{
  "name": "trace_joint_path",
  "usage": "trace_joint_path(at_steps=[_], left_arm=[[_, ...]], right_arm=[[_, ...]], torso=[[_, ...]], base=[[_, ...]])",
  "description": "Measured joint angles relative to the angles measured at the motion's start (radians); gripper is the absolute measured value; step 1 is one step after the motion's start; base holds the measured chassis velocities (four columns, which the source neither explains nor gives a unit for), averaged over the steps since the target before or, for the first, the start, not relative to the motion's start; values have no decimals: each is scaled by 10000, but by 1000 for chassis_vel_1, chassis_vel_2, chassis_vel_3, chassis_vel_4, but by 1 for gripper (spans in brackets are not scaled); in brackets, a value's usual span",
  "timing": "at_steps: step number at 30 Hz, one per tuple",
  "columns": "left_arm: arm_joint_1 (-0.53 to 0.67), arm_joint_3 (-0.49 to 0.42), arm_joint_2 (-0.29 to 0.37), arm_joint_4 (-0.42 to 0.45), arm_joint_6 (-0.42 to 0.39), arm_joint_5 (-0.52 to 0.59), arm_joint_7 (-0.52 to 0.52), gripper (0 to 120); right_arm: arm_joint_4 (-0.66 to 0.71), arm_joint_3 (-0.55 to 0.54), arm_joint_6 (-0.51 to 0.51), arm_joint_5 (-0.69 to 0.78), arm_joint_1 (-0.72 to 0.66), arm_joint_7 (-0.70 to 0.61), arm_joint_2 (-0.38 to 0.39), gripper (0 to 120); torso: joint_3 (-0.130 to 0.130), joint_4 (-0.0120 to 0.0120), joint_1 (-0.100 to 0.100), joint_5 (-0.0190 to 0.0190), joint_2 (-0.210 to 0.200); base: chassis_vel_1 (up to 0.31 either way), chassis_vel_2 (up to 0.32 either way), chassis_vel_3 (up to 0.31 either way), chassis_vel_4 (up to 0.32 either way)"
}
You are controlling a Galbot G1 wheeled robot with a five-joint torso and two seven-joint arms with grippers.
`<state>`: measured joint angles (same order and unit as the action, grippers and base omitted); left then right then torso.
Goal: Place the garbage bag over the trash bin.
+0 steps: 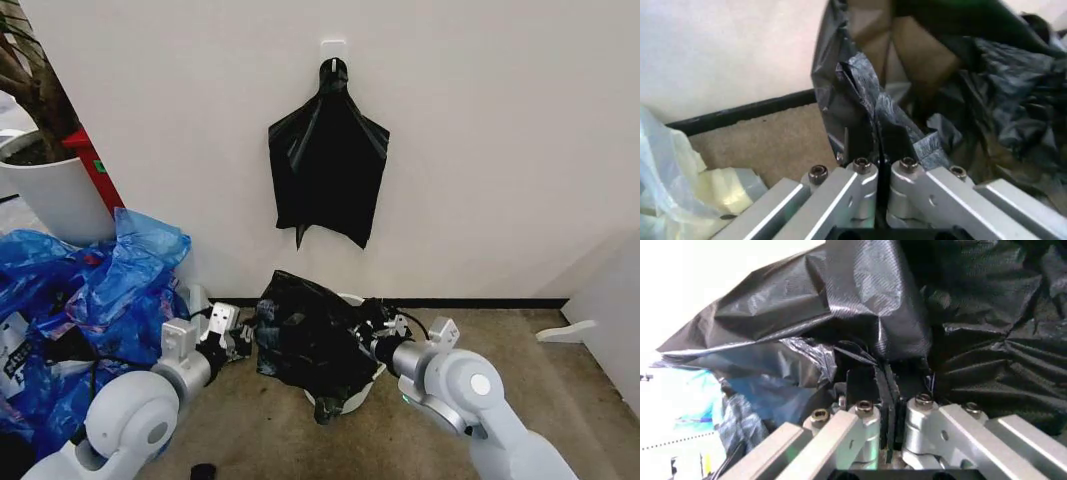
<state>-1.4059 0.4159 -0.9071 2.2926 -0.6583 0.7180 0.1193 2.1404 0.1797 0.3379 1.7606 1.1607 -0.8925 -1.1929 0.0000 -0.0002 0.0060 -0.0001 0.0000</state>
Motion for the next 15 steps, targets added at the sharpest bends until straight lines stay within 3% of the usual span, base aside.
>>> trace_joint_path(at_steps=[3, 8, 15], left_arm=[[-103, 83, 10, 389, 41, -58, -87, 0], [-128, 326, 67, 964, 94, -61, -91, 0], [-115, 369, 22, 1140, 209, -85, -75, 0]], right_arm=[[38, -62, -37, -69, -181, 6, -43, 0], [1242, -181, -294, 117, -621, -91, 277, 0], [2831, -136, -365, 769, -1095, 35, 819, 0]], torso=[[0, 1, 0, 3, 0], [-1, 0, 0, 2, 0], [-1, -1, 0, 0, 1]], base=[[0, 0, 0, 0], [0, 0, 0, 0], [0, 0, 0, 0]])
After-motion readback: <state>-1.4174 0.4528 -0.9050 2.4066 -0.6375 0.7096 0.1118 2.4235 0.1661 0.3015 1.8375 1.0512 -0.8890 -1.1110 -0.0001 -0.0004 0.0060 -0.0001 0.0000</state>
